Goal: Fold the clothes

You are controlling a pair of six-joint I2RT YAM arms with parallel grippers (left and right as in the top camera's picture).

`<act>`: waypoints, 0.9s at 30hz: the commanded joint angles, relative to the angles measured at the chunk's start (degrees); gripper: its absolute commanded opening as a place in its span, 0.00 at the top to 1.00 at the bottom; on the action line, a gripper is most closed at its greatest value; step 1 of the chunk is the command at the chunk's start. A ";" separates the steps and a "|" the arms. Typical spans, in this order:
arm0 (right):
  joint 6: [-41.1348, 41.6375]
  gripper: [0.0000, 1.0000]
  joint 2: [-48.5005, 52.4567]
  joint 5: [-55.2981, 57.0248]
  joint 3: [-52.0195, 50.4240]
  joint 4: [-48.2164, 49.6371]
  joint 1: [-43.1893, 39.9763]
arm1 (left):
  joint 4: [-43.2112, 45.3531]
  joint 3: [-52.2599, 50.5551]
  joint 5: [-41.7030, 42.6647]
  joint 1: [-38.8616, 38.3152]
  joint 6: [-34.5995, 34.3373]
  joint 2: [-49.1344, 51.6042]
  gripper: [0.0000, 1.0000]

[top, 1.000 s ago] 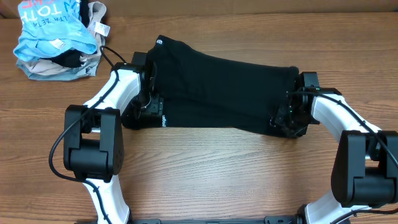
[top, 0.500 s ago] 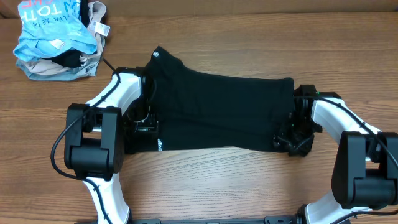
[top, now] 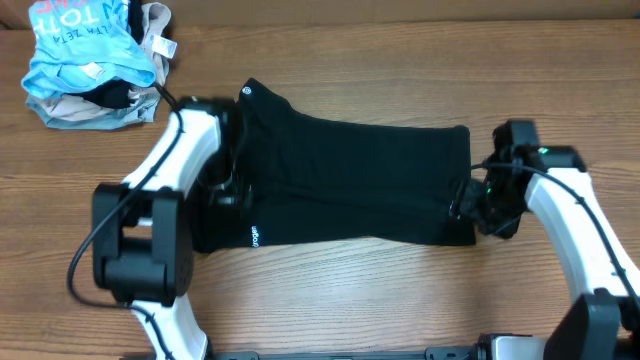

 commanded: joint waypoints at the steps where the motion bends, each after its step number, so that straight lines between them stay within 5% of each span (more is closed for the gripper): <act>1: -5.73 0.33 -2.56 -1.46 8.57 -2.54 -0.26 | -0.39 9.75 6.80 0.24 6.27 -6.88 0.00; 5: -8.22 0.33 -2.56 -1.46 13.75 -2.58 -0.26 | 4.46 17.55 14.36 0.24 13.84 -7.82 0.00; 12: -8.50 0.33 -2.47 -1.44 14.71 1.31 -0.26 | 23.96 19.21 10.32 0.31 13.84 -5.09 0.00; 21: -8.61 0.37 -2.45 -1.44 14.71 0.33 -0.26 | 43.54 19.28 6.36 0.37 14.49 9.99 0.00; 27: -8.61 0.38 -2.45 -1.22 14.49 -0.79 -0.26 | 47.10 22.23 6.34 0.39 15.23 17.55 0.00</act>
